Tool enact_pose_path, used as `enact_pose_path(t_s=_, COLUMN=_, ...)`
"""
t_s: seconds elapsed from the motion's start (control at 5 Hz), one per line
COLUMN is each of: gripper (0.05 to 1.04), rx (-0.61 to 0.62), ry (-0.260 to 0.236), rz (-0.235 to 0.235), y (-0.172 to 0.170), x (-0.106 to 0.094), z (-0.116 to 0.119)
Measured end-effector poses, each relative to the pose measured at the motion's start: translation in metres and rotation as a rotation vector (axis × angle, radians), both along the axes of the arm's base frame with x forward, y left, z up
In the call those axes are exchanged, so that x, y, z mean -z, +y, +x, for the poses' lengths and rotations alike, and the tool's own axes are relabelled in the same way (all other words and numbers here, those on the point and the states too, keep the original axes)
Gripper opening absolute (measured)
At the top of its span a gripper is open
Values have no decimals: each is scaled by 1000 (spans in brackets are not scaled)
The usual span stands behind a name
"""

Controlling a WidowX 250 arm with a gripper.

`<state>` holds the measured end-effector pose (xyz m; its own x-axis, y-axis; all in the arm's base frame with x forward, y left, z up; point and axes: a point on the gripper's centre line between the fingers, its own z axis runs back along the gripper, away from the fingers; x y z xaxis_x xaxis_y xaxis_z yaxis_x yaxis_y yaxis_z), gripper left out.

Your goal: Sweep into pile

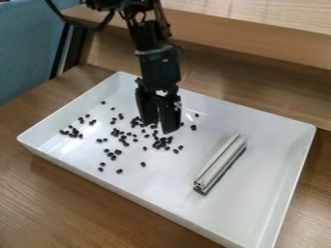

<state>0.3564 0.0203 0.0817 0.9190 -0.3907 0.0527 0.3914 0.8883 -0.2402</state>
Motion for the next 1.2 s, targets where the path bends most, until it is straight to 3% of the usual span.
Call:
enact_pose_path(t_s=0.2, gripper=1000, rx=6, ry=10, rz=-36, y=-28, x=9, z=-4)
enact_pose_path(t_s=0.6, gripper=1001, rx=35, ry=16, rz=-45, y=-68, x=17, z=-8)
enact_pose_path(t_s=1.0, gripper=1001, rx=-10, ry=-42, rz=-28, y=-91, x=0, z=-3)
enact_pose_path(t_s=1.2, gripper=1000, rx=-103, ry=-35, rz=20, y=-98, x=16, z=10)
